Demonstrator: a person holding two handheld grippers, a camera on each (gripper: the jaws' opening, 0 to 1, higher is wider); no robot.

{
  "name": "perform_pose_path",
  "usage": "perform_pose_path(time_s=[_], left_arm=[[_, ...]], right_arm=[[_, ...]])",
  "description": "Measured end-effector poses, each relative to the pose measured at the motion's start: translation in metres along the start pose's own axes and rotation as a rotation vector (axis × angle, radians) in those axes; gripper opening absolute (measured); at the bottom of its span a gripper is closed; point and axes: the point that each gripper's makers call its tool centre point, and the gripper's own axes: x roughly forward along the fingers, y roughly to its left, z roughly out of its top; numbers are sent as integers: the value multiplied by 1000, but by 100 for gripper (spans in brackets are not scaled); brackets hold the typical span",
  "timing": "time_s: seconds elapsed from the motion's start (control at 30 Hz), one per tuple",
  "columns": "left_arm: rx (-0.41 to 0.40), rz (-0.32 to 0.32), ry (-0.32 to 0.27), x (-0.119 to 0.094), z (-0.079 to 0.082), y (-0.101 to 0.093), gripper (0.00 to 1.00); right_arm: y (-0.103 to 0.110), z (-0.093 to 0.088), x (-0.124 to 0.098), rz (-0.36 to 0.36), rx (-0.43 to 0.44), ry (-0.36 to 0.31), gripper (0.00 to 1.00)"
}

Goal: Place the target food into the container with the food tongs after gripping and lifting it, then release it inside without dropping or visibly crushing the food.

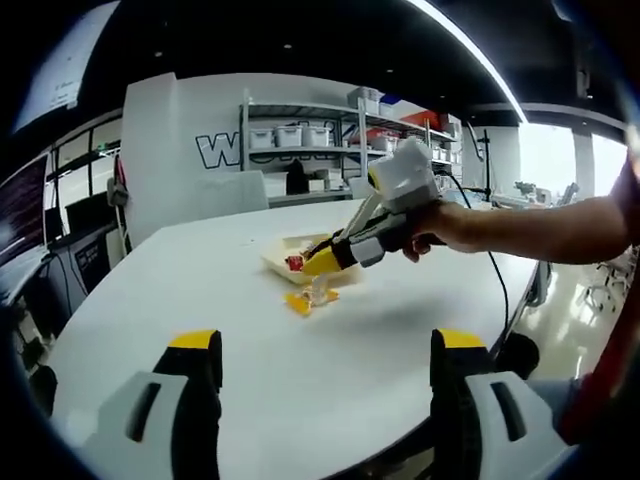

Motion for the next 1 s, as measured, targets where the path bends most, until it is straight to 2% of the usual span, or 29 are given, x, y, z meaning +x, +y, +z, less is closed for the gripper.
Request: perform_pose_path(time_s=[0.07, 0.1, 0.17, 0.2, 0.3, 0.43, 0.6, 0.63, 0.7, 0.77, 0.9, 1.0], left_arm=[[-4, 7, -4, -2, 0, 4, 84], [-9, 11, -6, -2, -1, 6, 84], [-18, 15, -5, -1, -3, 8, 84], [-25, 16, -2, 0, -5, 8, 84], [-21, 2, 4, 4, -6, 2, 84], [-12, -20, -1, 9, -4, -7, 84], [-6, -27, 3, 9, -4, -8, 84], [-8, -25, 2, 8, -4, -6, 84], [-10, -20, -2, 6, -2, -4, 84], [-9, -14, -6, 4, -1, -2, 83], [-14, -4, -6, 1, -2, 1, 83], [-19, 3, -4, 0, -4, 4, 83]], right_arm=[[5, -6, -1, 28, 87, -3, 23], [5, -8, -3, 20, 121, -9, 23], [4, -7, -7, 12, 129, -22, 23], [8, -8, -9, 23, 179, -15, 23], [9, -9, -14, 17, 185, -13, 23], [21, -7, -22, 32, 188, -13, 23], [20, 8, -24, 15, 127, -44, 24], [14, 8, -21, -3, 66, -40, 24], [3, 4, -15, -44, -4, -14, 25], [4, 2, -10, -37, -55, -15, 25], [8, -6, -1, -14, -43, 11, 25], [10, -6, 0, -12, -83, 0, 26]])
